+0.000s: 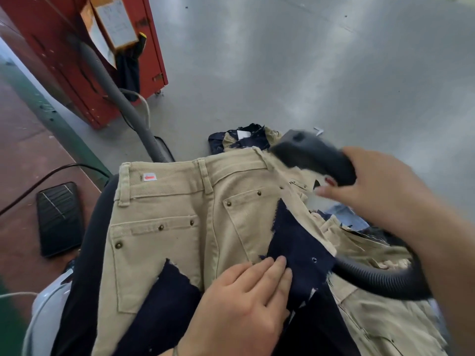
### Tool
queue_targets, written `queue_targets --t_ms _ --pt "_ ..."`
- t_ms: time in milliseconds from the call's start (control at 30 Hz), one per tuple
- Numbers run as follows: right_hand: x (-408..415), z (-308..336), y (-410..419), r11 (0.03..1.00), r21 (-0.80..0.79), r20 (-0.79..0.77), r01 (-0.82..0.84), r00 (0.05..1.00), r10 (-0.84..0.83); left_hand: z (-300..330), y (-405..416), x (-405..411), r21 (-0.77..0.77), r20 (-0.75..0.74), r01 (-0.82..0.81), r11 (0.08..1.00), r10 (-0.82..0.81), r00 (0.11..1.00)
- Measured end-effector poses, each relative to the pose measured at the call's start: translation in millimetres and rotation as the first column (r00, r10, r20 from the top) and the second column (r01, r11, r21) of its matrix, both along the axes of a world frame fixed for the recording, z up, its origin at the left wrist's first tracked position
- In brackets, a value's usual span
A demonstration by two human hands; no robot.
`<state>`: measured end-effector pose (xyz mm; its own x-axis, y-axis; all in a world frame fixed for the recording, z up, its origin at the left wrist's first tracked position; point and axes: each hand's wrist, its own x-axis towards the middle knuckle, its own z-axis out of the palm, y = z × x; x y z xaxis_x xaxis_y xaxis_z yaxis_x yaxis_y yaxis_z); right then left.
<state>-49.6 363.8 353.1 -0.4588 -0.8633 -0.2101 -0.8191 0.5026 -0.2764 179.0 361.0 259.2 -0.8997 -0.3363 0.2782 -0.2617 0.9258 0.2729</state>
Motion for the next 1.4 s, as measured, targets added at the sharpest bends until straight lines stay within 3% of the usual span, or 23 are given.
queue_targets --t_ms 67,133,200,233,300,333,367,433,500,567,633,700,767,933,1133,1200,1300,1333,1400 --pt "-14 9 2 0.988 -0.139 0.043 0.071 0.997 -0.065 11 -4 3 0.082 0.021 0.008 0.997 -0.01 1.0" --pt "-20 22 11 0.969 -0.212 0.125 0.126 0.987 -0.101 27 -29 5 0.103 -0.058 -0.056 0.993 0.062 0.996" --pt "-21 30 22 0.971 -0.184 0.195 0.151 0.974 -0.115 42 -80 13 0.022 -0.071 -0.272 0.962 0.273 0.959" --pt "-21 30 27 0.975 -0.168 0.196 0.148 0.974 -0.115 49 -112 20 -0.044 0.011 -0.429 0.902 0.429 0.903" --pt "-20 29 37 0.978 -0.157 0.191 0.135 0.976 -0.104 61 -164 34 -0.147 0.319 -0.646 0.749 0.654 0.686" --pt "-17 27 41 0.98 -0.15 0.189 0.131 0.977 -0.102 62 -177 40 -0.105 0.438 -0.687 0.719 0.654 0.617" --pt "-15 26 43 0.981 -0.147 0.183 0.126 0.978 -0.098 59 -182 44 -0.001 0.475 -0.689 0.724 0.607 0.637" --pt "-9 27 45 0.982 -0.146 0.185 0.119 0.979 -0.091 46 -176 44 0.169 0.294 -0.578 0.798 0.519 0.803" --pt "-8 28 43 0.982 -0.146 0.2 0.12 0.976 -0.089 39 -166 46 0.15 0.131 -0.524 0.838 0.509 0.851" --pt "-9 29 42 0.982 -0.158 0.204 0.107 0.976 -0.073 35 -162 59 0.151 -0.007 -0.639 0.754 0.647 0.762" --pt "-10 32 42 0.98 -0.175 0.186 0.095 0.981 -0.062 30 -158 79 0.197 -0.086 -0.77 0.607 0.793 0.603" --pt "-8 35 42 0.98 -0.18 0.178 0.085 0.983 -0.052 24 -150 101 0.238 -0.056 -0.846 0.478 0.876 0.479" --pt "-4 35 39 0.981 -0.181 0.165 0.068 0.986 -0.038 20 -139 116 0.247 0.035 -0.874 0.418 0.898 0.439" --pt "7 34 31 0.99 -0.138 0.114 0.002 0.993 0.013 30 -101 123 0.209 0.189 -0.827 0.522 0.808 0.558" --pt "8 29 29 0.988 -0.154 0.096 -0.027 0.994 0.042 37 -32 102 0.12 0.21 -0.583 0.804 0.553 0.806" --pt "9 30 28 0.987 -0.157 0.099 -0.033 0.994 0.049 34 -32 109 0.053 0.205 -0.62 0.782 0.6 0.774" --pt "12 29 27 0.988 -0.14 0.083 -0.058 0.994 0.07 42 -64 119 -0.075 0.137 -0.799 0.596 0.8 0.584" --pt "13 29 26 0.989 -0.127 0.074 -0.071 0.994 0.081 48 -71 114 -0.092 0.062 -0.805 0.586 0.81 0.583" --pt "16 26 24 0.991 -0.095 0.053 -0.098 0.993 0.104 61 -63 84 -0.035 -0.03 -0.697 0.716 0.697 0.717"
